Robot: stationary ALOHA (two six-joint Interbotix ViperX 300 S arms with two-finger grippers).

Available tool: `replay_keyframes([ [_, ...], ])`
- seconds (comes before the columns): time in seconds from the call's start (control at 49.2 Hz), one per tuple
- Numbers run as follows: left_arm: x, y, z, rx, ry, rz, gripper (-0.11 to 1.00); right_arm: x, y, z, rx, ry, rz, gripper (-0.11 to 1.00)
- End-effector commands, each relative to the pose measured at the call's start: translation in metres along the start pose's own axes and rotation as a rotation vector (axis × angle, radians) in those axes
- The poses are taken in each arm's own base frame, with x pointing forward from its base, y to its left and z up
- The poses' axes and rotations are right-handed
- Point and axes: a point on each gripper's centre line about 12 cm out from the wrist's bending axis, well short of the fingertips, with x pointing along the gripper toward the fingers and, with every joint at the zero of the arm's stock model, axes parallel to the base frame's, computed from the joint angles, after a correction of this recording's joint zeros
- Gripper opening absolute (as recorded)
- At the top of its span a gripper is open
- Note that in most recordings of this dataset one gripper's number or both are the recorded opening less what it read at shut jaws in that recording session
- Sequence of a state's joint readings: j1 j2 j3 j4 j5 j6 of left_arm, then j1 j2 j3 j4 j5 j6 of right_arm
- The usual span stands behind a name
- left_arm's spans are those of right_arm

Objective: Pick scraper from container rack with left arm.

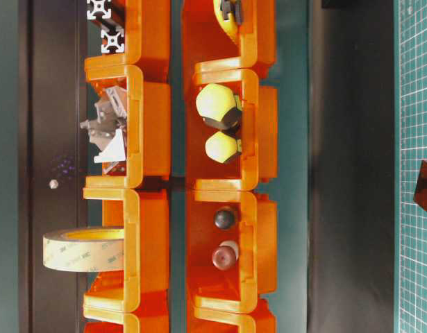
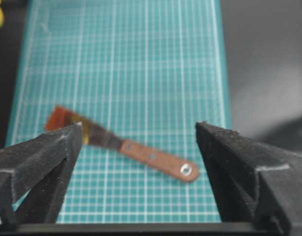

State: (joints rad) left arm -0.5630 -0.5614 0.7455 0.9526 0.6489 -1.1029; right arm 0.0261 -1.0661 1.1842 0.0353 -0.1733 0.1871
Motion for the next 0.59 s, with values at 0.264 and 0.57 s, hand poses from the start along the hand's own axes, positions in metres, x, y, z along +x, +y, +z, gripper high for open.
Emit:
replay_keyframes([
  [0.264,-0.079,0.059,0.015,-0.144,-0.227,0.023,0.91,0.000,0.004,0.014,0.001,-0.039,0.010,0.01],
  [0.57,-0.110,0.094,0.015,-0.090,-0.341,0.113,0.90,-0.001,0.004,0.016,0.000,-0.048,0.012,0.01],
])
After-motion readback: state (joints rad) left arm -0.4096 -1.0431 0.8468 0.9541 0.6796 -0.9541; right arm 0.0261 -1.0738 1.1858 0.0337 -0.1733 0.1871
